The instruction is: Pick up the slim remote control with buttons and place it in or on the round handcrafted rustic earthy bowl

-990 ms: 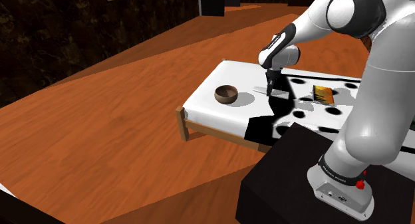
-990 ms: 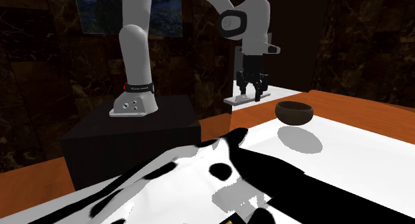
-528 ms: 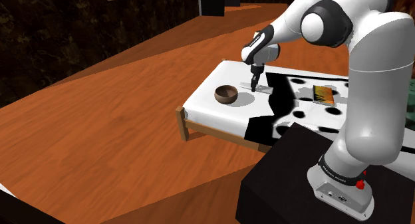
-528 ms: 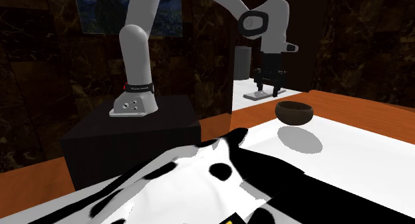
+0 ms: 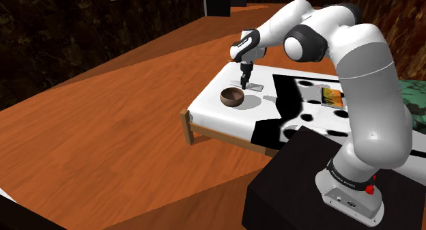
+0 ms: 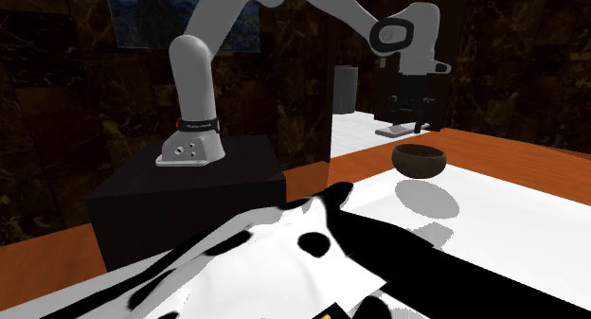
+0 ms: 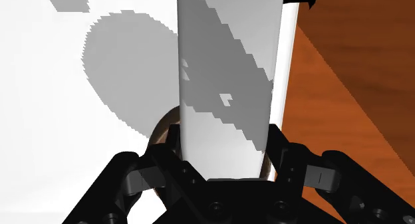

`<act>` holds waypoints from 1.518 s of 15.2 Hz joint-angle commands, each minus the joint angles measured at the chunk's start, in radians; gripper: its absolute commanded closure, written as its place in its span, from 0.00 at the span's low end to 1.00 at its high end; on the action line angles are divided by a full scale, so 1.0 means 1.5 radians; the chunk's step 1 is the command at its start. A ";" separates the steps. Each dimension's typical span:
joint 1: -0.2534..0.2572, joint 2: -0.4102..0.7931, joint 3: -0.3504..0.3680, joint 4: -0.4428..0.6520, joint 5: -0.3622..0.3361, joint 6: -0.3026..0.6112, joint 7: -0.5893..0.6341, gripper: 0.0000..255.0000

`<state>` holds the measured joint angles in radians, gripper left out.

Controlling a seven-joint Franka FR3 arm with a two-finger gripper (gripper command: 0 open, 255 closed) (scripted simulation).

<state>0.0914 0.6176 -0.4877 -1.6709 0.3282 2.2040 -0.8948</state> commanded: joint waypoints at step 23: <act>-0.046 0.245 0.055 0.307 0.036 -0.056 0.065 1.00</act>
<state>0.0218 0.9840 -0.4055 -1.2114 0.3820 2.1191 -0.7975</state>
